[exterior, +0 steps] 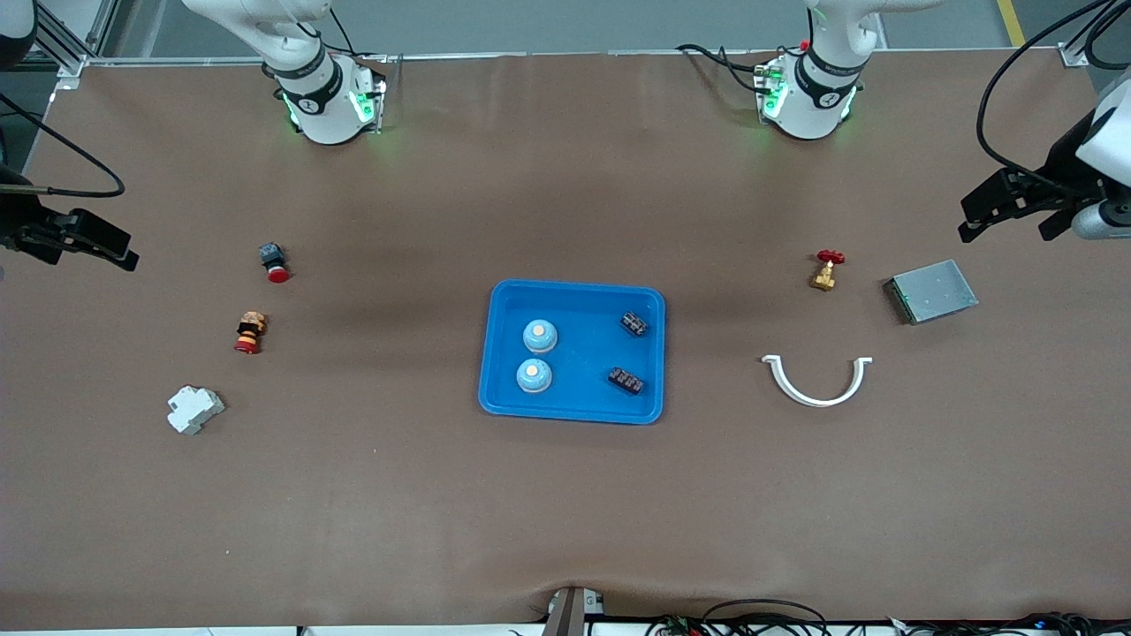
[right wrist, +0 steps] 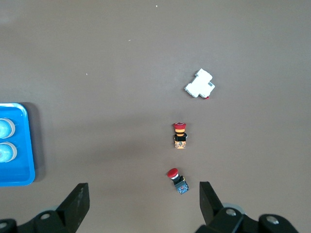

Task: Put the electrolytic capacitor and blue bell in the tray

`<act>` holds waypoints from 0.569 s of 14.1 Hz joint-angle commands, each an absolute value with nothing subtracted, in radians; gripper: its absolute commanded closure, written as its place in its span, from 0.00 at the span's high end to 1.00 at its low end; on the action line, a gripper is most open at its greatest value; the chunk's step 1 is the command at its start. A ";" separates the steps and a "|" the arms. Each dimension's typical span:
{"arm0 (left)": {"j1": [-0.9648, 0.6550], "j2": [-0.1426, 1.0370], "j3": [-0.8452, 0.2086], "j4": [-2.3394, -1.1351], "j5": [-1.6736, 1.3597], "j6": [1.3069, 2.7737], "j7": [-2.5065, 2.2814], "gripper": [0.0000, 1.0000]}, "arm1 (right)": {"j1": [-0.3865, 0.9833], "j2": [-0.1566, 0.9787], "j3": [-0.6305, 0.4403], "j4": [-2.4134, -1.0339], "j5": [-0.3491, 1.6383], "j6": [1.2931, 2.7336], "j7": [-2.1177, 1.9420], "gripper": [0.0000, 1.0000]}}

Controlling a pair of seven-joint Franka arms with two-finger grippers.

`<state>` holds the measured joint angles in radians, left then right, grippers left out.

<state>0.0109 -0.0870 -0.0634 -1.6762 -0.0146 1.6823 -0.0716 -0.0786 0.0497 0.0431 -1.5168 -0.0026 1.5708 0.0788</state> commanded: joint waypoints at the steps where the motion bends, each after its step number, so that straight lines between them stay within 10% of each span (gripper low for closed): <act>1: 0.009 -0.089 -0.069 -1.678 -0.009 1.667 -0.068 1.00 | -0.097 0.012 0.052 -1.563 0.014 1.583 0.077 1.00; 8: 0.009 -0.041 -0.066 -1.672 -0.074 1.667 -0.074 1.00 | -0.098 0.012 0.052 -1.565 0.014 1.585 0.077 1.00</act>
